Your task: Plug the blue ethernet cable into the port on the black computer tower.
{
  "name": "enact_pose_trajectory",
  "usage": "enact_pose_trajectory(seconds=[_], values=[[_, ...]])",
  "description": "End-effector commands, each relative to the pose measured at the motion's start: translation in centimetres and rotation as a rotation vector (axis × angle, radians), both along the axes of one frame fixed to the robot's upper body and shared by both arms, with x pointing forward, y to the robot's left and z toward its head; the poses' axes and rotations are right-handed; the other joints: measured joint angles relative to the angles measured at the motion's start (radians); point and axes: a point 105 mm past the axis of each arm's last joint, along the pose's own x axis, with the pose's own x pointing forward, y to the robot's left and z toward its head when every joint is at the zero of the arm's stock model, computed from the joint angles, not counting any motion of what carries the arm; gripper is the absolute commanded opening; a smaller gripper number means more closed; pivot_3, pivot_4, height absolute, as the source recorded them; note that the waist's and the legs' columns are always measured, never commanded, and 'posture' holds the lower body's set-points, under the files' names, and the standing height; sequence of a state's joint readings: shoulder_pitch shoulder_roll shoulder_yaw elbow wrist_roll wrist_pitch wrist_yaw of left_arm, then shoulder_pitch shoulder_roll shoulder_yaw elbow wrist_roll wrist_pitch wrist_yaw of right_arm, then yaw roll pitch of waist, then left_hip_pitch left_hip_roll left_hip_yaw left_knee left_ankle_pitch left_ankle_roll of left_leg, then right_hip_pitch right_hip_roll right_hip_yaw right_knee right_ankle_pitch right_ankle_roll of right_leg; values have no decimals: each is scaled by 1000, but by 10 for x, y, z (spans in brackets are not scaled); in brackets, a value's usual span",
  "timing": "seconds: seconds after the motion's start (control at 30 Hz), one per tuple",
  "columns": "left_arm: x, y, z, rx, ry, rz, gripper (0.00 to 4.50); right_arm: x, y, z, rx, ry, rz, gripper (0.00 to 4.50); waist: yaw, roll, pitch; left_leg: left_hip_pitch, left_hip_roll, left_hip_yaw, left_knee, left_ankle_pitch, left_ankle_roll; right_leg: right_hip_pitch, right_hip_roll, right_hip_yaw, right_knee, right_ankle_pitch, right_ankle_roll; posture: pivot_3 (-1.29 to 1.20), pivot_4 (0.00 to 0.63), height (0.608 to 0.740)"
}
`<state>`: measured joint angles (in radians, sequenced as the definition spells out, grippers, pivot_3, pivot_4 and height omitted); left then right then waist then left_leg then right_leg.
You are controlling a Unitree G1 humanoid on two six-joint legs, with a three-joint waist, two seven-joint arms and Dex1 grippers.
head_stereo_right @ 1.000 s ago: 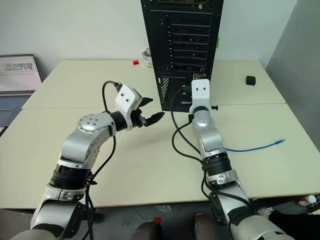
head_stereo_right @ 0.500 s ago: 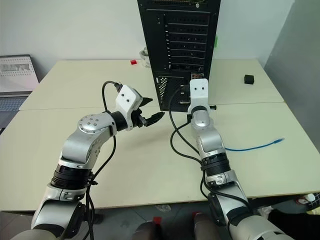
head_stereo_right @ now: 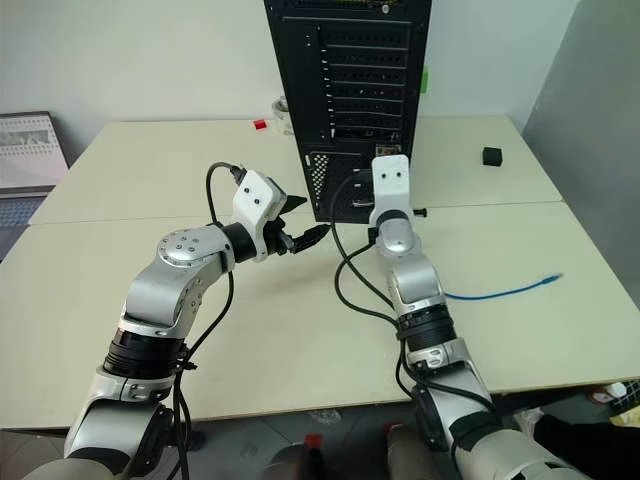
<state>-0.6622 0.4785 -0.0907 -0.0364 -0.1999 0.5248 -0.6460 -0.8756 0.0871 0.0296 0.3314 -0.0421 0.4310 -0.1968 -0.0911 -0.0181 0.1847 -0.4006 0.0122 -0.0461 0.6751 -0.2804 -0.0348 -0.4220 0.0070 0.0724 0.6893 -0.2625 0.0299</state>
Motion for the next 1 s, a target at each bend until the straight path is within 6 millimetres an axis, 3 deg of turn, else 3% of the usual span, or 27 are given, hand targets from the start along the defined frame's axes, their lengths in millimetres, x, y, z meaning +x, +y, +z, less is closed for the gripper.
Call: enact_pose_trajectory(seconds=[0.03, 0.97, 1.0], values=[[-2, -1, 18, -20, -56, -12, 3755, -7, 25, 46, 14, -152, 81, 0, -1, 0, 0, 0, 0, 0, 0, 0, 0, 0, 0, 0, 0, 0, 0, 0, 150, 740], [-2, 3, 16, -2, -56, -2, 3755, 6, 29, 32, 48, -119, 120, 0, -24, 0, 0, 2, 0, 0, 0, 0, 0, 0, 0, 1, 3, 0, 0, 0, 150, 740], [-2, 3, 16, -1, -56, -2, 3815, 6, 28, 31, 50, -119, 121, 683, -24, 0, 0, 2, 0, 0, 0, 0, 0, 0, 0, 1, 4, 0, 0, 0, 150, 740]])
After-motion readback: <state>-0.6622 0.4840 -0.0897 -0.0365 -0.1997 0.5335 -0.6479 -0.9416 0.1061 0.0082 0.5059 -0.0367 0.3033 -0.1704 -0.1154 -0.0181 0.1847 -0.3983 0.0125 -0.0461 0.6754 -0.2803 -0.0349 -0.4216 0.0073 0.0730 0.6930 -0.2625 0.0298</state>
